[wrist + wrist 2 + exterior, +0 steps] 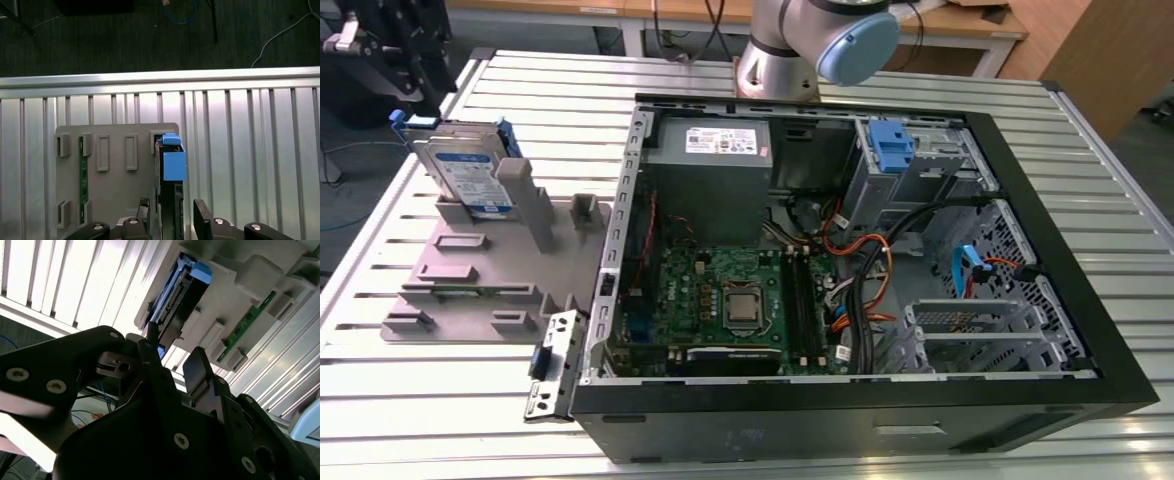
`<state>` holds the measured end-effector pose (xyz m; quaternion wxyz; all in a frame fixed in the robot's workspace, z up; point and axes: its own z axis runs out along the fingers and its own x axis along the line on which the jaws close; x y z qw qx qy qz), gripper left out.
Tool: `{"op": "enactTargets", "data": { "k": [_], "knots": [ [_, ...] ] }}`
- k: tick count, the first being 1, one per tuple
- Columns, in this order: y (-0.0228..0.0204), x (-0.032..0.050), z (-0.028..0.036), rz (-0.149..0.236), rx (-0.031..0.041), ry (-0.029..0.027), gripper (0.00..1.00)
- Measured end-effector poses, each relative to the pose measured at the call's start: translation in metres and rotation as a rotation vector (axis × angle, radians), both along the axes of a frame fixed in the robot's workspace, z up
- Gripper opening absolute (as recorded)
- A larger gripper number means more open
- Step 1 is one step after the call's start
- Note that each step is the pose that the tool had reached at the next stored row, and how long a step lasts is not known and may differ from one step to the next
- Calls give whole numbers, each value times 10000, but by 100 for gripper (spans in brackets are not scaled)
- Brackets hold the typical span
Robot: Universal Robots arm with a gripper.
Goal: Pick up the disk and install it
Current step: 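Pick up the disk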
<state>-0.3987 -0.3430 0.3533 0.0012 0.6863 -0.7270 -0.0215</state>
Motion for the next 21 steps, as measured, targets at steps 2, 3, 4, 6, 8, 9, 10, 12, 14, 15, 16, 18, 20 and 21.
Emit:
{"op": "enactTargets", "data": {
  "k": [2, 3, 4, 6, 8, 9, 10, 12, 14, 15, 16, 18, 20, 21],
  "knots": [
    [0, 0, -37, -17, 0, 0, 47],
    [0, 0, -55, -25, 0, 0, 47],
    [0, 0, -74, -34, 1, -1, 47],
    [0, 0, -109, -51, 0, 0, 47],
    [0, 0, -143, -66, 1, -2, 47],
    [4, 1, -145, -66, 10, 0, 47],
    [6, 1, -146, -65, 17, 1, 47],
    [8, 0, -151, -67, 130, 0, 47],
    [8, 0, -163, -66, 130, 1, 47],
    [8, 0, -164, -66, 130, 0, 47],
    [8, 0, -166, -67, 130, -1, 47],
    [8, 0, -170, -66, 130, 0, 47],
    [8, 0, -173, -66, 130, 0, 47],
    [8, 0, -173, -66, 129, 2, 47]
  ]
}}
